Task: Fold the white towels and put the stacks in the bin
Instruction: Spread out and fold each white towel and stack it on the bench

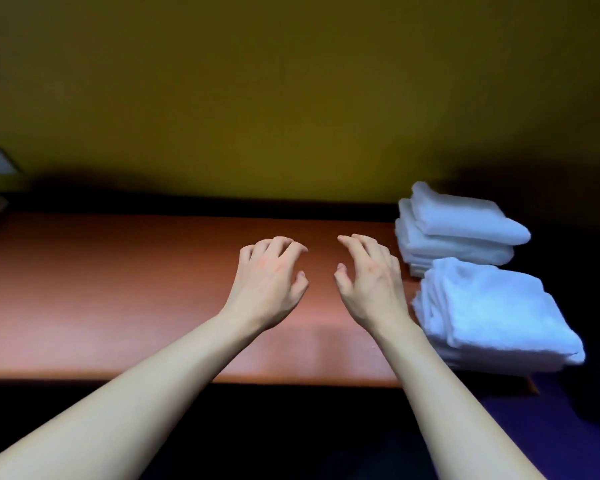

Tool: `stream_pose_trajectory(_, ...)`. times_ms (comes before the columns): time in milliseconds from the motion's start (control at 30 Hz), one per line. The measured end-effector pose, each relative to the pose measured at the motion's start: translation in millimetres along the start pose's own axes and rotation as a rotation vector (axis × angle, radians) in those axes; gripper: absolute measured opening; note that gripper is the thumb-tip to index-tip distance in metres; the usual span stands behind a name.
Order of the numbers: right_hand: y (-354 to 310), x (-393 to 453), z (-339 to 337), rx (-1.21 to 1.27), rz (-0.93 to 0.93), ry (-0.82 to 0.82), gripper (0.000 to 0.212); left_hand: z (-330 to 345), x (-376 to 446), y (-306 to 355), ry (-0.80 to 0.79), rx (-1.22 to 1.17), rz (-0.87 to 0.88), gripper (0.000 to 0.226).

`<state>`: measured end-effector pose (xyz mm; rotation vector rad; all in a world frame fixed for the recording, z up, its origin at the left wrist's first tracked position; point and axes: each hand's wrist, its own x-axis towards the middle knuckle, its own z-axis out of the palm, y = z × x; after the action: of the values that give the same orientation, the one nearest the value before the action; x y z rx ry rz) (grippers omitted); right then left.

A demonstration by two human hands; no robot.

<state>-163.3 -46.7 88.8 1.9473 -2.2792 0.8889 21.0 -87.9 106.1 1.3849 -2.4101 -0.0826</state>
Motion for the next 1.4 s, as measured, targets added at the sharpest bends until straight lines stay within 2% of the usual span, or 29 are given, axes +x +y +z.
stream_pose_trajectory(433,-176,-5,108,0.09,-0.196,-0.208,0.049,-42,-85,-172,0.045,0.054,-0.282,0.04)
stream_pose_trajectory(767,-309,-28,218,0.114,-0.368,-0.472,0.049,-38,-179,-323,0.044,0.076,-0.596,0.039)
stream_pose_trajectory(967,-381,-32,288,0.057,-0.479,-0.695,0.068,-37,-220,-407,0.045,0.132,-0.744,0.042)
stream_pose_trajectory(1133,-423,-31,334,-0.068,-0.578,-0.845,0.09,-39,-240,-474,0.043,0.192,-0.817,0.047)
stream_pose_trajectory(1400,-435,-32,366,-0.159,-0.576,-0.949,0.088,-71,-234,-596,0.071,0.423,-0.959,0.073)
